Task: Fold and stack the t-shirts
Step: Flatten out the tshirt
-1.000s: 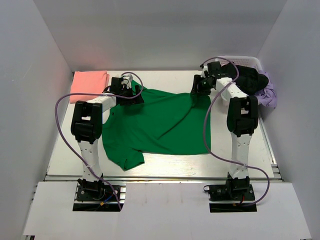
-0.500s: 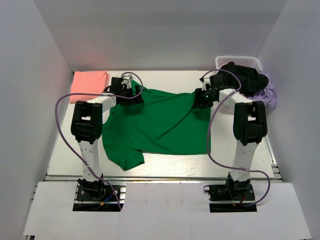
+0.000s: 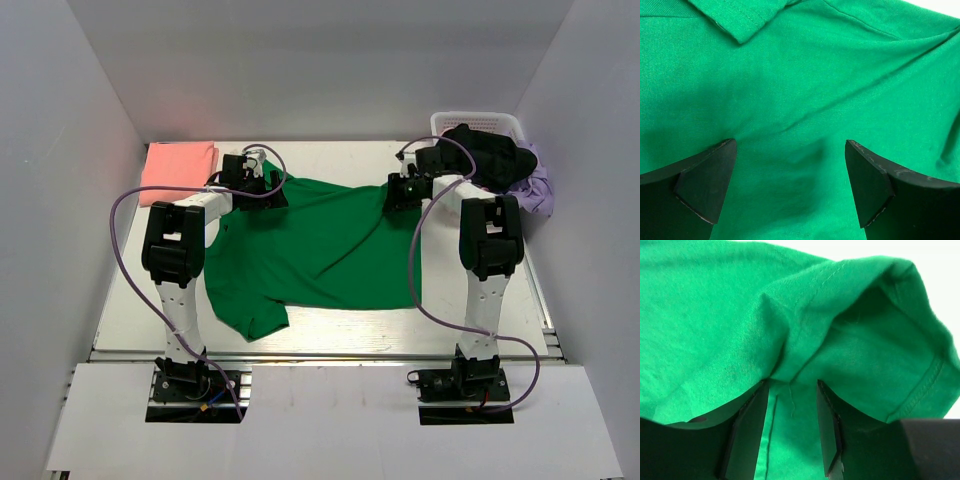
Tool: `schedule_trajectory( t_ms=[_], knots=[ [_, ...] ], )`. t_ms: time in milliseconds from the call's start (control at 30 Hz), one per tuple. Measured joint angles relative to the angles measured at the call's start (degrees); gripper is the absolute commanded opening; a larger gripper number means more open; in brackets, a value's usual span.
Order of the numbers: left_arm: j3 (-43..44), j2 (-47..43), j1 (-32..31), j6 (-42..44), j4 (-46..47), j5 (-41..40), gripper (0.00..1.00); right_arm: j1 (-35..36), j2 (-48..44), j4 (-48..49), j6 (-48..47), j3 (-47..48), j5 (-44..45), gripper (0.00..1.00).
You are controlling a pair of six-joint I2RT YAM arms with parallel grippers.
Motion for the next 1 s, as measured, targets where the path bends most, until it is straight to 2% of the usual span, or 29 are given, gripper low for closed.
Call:
schedule_trajectory(
  t_ms=[133, 167, 267, 300, 367, 400, 500, 833, 1000],
  knots=[
    [0.00, 0.00, 0.00, 0.00, -0.02, -0.11, 1.00, 0.00, 0.33, 2.71, 0.96, 0.02, -2.08, 0.44],
    [0.00, 0.00, 0.00, 0.00, -0.02, -0.11, 1.00, 0.00, 0.33, 3.78, 1.53, -0.11, -2.97, 0.39],
    [0.00, 0.00, 0.00, 0.00, -0.02, -0.13, 1.00, 0.00, 0.33, 7.85, 2.78, -1.03, -6.32, 0.35],
    [0.00, 0.00, 0.00, 0.00, -0.02, -0.13, 1.00, 0.00, 0.33, 8.70, 3.19, -1.33, -7.23, 0.28],
    [0.00, 0.00, 0.00, 0.00, -0.02, -0.13, 1.00, 0.00, 0.33, 9.75, 3.89, -1.60, -8.79, 0.27],
    [0.00, 0.00, 0.00, 0.00, -0.02, -0.13, 1.00, 0.04, 0.33, 10.32, 4.28, -1.70, -9.49, 0.18],
    [0.00, 0.00, 0.00, 0.00, -0.02, -0.13, 1.00, 0.02, 0.35, 11.34, 4.96, -1.75, -10.80, 0.00],
    [0.00, -0.22, 0.00, 0.28, -0.39, -0.13, 1.00, 0.00, 0.35, 11.26, 6.05, -1.79, -12.22, 0.00],
    [-0.55, -0.79, 0.00, 0.48, -0.74, -0.15, 1.00, 0.00, -2.32, 10.82, 6.29, -5.88, -8.81, 0.00]
  ],
)
